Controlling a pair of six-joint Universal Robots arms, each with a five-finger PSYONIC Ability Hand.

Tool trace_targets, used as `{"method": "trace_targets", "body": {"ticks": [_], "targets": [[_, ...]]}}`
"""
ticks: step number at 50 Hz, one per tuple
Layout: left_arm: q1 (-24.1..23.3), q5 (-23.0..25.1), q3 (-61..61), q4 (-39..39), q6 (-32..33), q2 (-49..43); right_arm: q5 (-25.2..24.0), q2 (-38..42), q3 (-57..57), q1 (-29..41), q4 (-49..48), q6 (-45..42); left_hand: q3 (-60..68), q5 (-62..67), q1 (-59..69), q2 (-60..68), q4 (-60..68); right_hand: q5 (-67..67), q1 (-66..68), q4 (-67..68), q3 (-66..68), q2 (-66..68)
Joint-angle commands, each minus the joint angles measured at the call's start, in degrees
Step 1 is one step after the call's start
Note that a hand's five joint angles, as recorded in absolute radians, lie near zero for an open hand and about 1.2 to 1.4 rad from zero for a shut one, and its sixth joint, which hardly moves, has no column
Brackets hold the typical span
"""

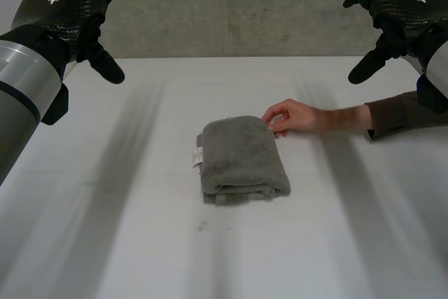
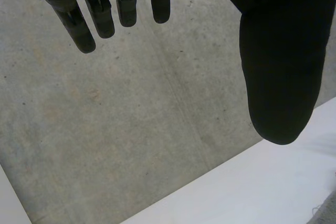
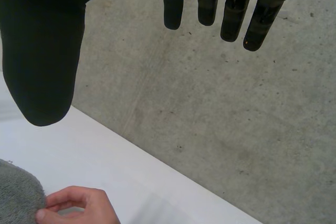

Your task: Fold the towel.

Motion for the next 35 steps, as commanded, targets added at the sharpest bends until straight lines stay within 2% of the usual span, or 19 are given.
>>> {"method": "trace_targets", "body": {"ticks": [1, 35], "targets": [[0.4, 0.8, 0.0, 0.2, 0.0, -0.1, 0.1, -0.1, 0.6, -0.2, 0.0, -0.2, 0.9, 0.1, 0.4, 1.0, 1.0, -3.3, -4.2, -3.5, -2.4, -3.7], [0.9, 1.6, -0.9, 2.0, -0.1, 0.5, -0.1, 0.1, 1.1, 0.5, -0.2, 0.0, 0.4, -0.4, -0.1, 0.5, 0.5, -3.3, -4.2, -3.5, -2.4, -3.7]]}}
